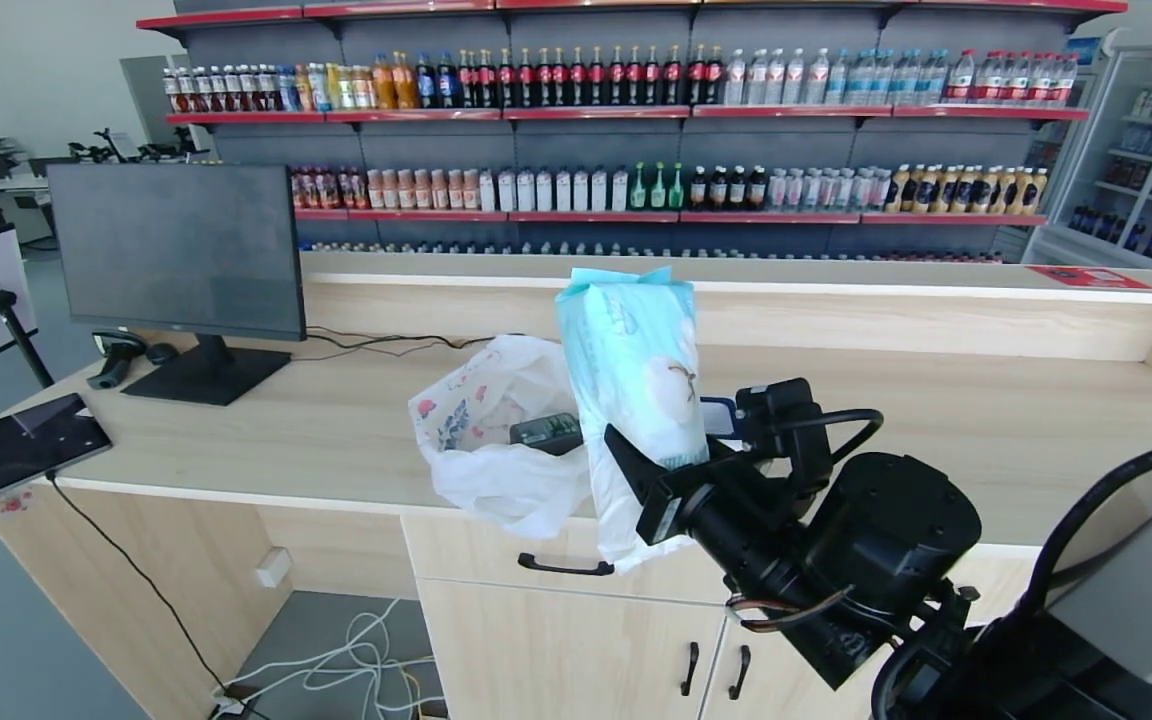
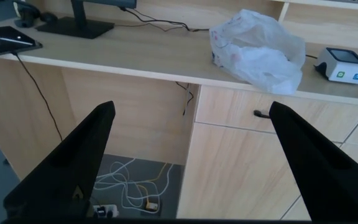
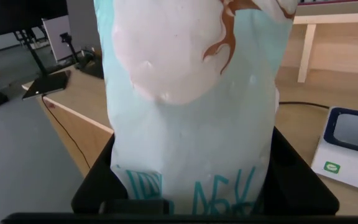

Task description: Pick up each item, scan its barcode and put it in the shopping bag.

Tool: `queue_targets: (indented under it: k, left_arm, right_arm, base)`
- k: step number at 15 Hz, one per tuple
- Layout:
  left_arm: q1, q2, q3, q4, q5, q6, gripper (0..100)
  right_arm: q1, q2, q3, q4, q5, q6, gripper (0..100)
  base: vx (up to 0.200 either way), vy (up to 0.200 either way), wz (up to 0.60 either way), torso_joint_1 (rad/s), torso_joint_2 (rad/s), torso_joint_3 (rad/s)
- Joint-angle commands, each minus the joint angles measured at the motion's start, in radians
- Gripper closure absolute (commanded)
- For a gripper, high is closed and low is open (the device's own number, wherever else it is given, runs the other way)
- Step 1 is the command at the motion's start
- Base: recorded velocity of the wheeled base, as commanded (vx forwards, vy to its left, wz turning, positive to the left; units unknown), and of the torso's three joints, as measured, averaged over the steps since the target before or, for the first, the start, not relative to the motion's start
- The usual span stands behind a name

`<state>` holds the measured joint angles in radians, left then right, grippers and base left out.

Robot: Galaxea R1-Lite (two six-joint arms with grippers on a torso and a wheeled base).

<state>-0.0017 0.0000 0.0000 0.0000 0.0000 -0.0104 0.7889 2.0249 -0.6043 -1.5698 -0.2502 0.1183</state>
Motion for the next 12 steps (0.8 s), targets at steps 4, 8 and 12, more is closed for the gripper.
queue_targets:
  k: [4,8,12]
  left_arm:
    - [0.000,0.000,0.000,-0.002,0.000,0.003,0]
    - [0.000,0.000,0.000,-0.002,0.000,0.003,0]
    - [0.000,0.000,0.000,-0.003,0.000,0.001,0]
  right_arm:
    - [0.001,-0.002,0.000,-0.001,0.000,0.000,100]
    - [0.001,-0.005,0.001,-0.001,0.000,0.001,100]
    - [-0.039,0.011,0.000,-0.001,-0.044,0.007,100]
  base:
    - [0.000,0.000,0.00,0.000,0.00,0.000]
    - [0.200,0.000,0.00,-0.002,0.00,0.004]
    - [0.100,0.000,0.00,0.006,0.01,-0.001]
